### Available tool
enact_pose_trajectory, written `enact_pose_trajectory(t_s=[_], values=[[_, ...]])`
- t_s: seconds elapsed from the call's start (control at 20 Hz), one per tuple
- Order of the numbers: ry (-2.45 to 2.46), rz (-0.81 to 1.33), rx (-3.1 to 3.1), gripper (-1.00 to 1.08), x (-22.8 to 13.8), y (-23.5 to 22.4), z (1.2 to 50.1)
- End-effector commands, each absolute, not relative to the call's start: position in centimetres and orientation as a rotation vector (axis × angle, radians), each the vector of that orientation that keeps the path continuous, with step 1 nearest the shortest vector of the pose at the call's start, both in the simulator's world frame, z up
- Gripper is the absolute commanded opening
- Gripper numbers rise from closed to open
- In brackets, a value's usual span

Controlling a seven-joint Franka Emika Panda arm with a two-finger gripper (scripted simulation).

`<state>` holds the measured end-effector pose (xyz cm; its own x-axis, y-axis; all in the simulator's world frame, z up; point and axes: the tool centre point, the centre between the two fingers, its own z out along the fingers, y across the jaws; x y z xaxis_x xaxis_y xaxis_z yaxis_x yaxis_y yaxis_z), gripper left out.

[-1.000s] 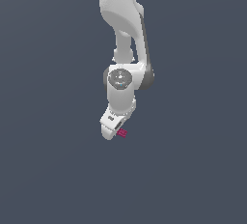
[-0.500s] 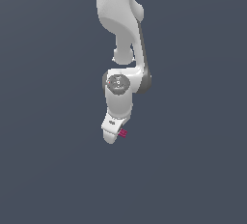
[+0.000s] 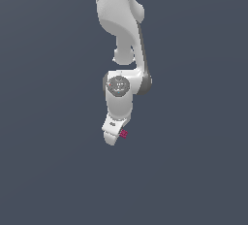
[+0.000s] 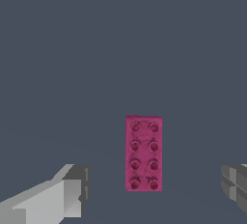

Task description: Pick up the object and move it to a goal position.

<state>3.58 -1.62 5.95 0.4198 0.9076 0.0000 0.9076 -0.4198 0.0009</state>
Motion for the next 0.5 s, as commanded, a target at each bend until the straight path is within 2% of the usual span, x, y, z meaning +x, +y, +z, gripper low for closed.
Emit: enact_pose_trajectory(t_s=[0.0,0.45], values=[[1.693,-0.001,2.646,1.00,3.5,-1.6,5.3],[1.698,0.000,2.643,1.00,3.5,-1.6,1.4]])
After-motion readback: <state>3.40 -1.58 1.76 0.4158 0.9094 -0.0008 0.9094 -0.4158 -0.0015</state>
